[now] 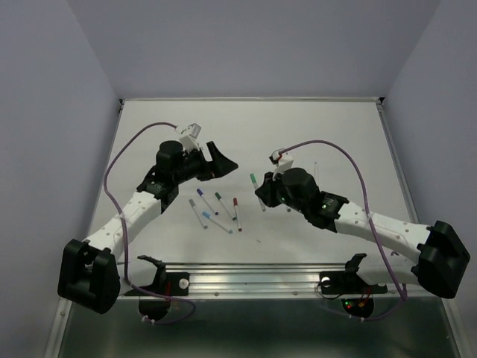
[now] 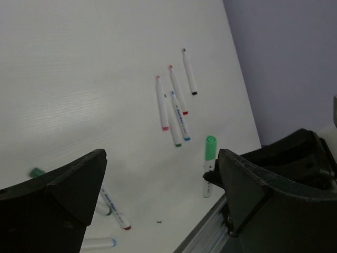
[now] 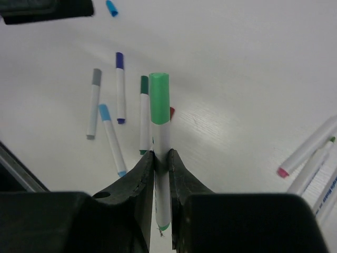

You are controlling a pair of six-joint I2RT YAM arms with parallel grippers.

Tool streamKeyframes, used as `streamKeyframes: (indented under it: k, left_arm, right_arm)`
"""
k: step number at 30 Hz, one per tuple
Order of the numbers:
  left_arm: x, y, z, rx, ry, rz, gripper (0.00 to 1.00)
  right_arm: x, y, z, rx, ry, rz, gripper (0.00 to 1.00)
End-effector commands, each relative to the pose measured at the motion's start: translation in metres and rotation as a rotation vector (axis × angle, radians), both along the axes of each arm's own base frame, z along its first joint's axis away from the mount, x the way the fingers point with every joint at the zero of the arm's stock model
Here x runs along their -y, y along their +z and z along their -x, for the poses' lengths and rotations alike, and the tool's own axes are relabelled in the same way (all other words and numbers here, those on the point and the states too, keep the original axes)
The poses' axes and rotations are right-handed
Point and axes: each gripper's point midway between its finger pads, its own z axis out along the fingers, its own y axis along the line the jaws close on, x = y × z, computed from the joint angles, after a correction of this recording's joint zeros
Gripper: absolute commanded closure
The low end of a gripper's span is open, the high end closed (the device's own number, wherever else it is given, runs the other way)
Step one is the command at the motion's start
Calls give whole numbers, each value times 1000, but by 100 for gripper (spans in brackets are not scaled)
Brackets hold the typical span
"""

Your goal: Open the pen caps

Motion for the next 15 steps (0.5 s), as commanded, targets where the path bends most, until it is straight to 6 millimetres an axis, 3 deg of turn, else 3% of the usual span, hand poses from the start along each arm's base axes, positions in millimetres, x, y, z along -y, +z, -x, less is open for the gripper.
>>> streamKeyframes:
  k: [1,2,7,11,15]
  left_arm:
    - [51,55,23,172,-201,126,1]
    - [56,58,25,170,-206,142,1]
    - [68,66,27,180,-206,168,5]
    - [72,62,26,170,-198,166,9]
    - [80,56,23,142,-215,174,19]
  right_arm:
    - [-30,53,-6,136,150,-118,99]
    - [-34,63,-7,153,160,-131,99]
    - [-42,73,-17,154,172,-148,99]
    - [-47,85,-21,159,191,-194,99]
    - [-58,97,-17,171,242,-236,99]
